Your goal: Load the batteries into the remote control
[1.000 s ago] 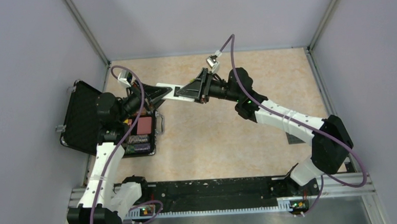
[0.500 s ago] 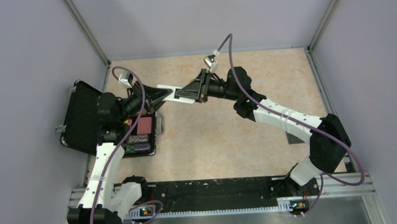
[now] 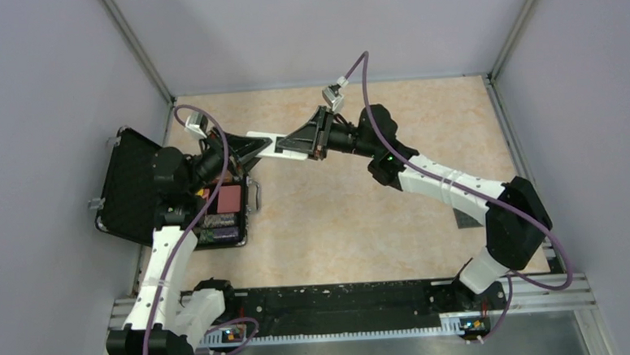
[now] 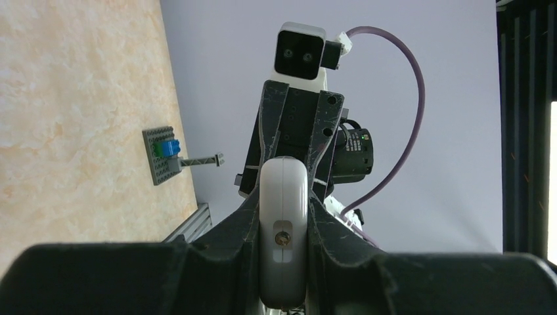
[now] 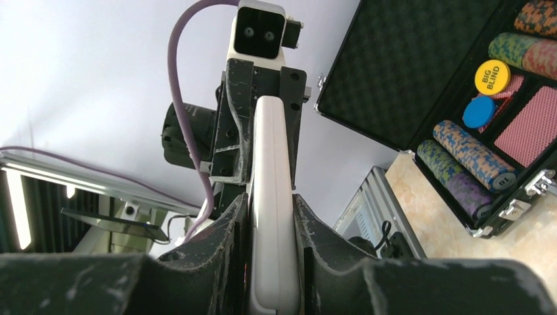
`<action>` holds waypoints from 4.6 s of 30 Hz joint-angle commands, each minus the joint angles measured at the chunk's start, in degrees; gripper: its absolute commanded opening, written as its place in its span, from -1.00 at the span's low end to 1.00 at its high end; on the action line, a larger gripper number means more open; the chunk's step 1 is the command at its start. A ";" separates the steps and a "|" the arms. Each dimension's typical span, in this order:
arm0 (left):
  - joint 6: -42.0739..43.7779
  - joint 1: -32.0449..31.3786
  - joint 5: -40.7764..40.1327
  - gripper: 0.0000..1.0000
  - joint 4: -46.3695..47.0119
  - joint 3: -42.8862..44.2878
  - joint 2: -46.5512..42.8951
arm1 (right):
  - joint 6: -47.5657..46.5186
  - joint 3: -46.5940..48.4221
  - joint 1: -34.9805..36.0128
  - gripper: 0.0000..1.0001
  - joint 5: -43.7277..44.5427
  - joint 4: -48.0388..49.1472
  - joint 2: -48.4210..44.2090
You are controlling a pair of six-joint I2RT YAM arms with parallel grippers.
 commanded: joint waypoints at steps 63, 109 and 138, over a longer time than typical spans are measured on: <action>32.14 -0.11 16.30 -1.00 -8.10 8.78 -1.41 | -33.97 2.19 -6.69 0.58 -22.41 -10.09 -7.45; 26.26 -9.95 -25.82 0.94 -8.66 5.64 -5.33 | -56.76 12.22 6.59 -1.00 12.47 -24.32 -4.10; 26.57 -10.41 -34.74 -0.57 -21.26 4.16 -3.33 | -72.91 13.86 14.86 -1.00 29.14 -34.55 -4.30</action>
